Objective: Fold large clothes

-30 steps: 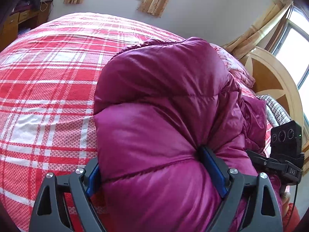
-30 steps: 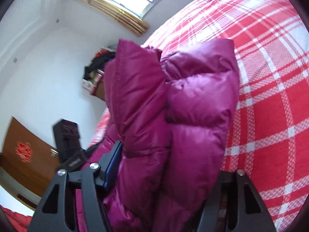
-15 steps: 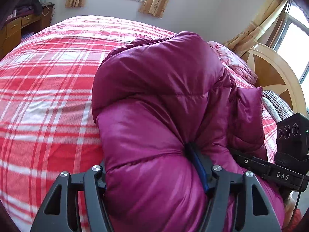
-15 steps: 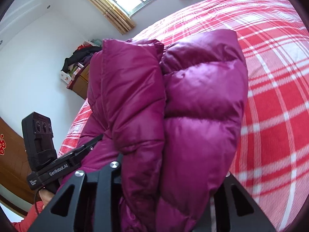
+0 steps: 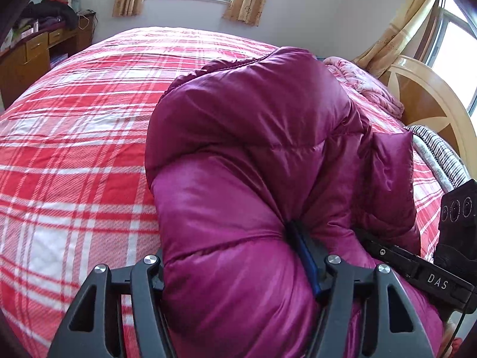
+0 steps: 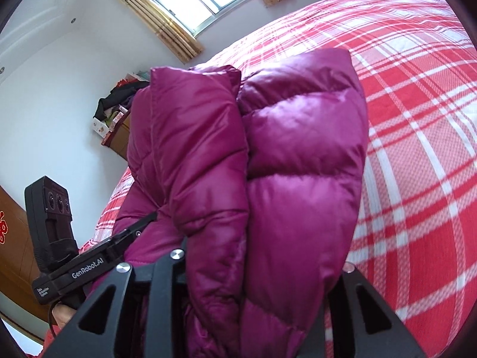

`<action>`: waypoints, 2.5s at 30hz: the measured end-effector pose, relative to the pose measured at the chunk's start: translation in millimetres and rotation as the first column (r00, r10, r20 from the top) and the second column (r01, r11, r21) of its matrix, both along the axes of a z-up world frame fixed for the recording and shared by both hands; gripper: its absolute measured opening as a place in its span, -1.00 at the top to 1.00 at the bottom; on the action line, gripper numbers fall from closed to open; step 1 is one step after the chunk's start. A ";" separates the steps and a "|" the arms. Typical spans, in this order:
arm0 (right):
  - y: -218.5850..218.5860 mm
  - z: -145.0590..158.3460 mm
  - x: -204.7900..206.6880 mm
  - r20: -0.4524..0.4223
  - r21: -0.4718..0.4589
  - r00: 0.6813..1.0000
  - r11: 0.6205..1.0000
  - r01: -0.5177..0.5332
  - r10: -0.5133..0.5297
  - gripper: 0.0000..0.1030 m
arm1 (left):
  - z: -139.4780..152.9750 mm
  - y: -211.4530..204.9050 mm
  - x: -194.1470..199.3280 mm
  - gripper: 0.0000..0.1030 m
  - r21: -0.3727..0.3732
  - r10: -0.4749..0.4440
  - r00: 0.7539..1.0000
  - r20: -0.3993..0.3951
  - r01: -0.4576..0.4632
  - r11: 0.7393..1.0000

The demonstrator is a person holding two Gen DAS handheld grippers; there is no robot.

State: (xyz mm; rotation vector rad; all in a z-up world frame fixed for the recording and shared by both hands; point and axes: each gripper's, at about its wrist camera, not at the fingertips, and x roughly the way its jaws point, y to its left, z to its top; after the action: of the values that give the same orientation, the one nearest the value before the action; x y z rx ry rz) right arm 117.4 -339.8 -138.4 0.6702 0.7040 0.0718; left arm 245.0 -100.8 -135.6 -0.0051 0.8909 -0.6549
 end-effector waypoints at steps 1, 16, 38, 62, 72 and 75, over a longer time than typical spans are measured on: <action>-6.8 5.4 7.4 -0.004 0.000 1.000 1.000 0.001 -0.001 0.37 | 1.1 0.3 -2.5 -0.23 0.010 0.002 1.000 0.005 -0.002 1.000; 1.2 12.2 30.6 0.003 0.051 0.998 0.997 -0.058 0.058 0.44 | 10.8 49.5 -31.0 -0.05 0.010 0.058 0.998 0.007 -0.058 0.998; 91.7 33.0 151.7 0.049 0.027 0.943 0.944 -0.329 0.328 0.45 | 35.7 166.1 -37.5 -0.03 -0.053 0.298 0.953 0.043 -0.296 0.954; 292.0 41.8 323.1 0.127 -0.049 0.735 0.744 -0.666 0.667 0.45 | 51.6 354.9 -32.9 -0.03 -0.026 0.639 0.756 0.143 -0.642 0.766; 331.9 34.7 355.4 0.130 -0.132 0.709 0.721 -0.681 0.693 0.46 | 47.5 392.2 14.0 -0.03 0.026 0.661 0.729 0.178 -0.675 0.738; 332.6 31.5 358.3 0.115 -0.147 0.710 0.719 -0.679 0.695 0.46 | 39.2 395.8 33.7 -0.03 0.048 0.664 0.727 0.178 -0.680 0.732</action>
State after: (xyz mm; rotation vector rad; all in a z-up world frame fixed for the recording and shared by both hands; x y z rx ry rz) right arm 475.6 -7.2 -106.9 0.2688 0.7637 0.7821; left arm 278.7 295.0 -96.4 -0.1753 0.7064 0.0874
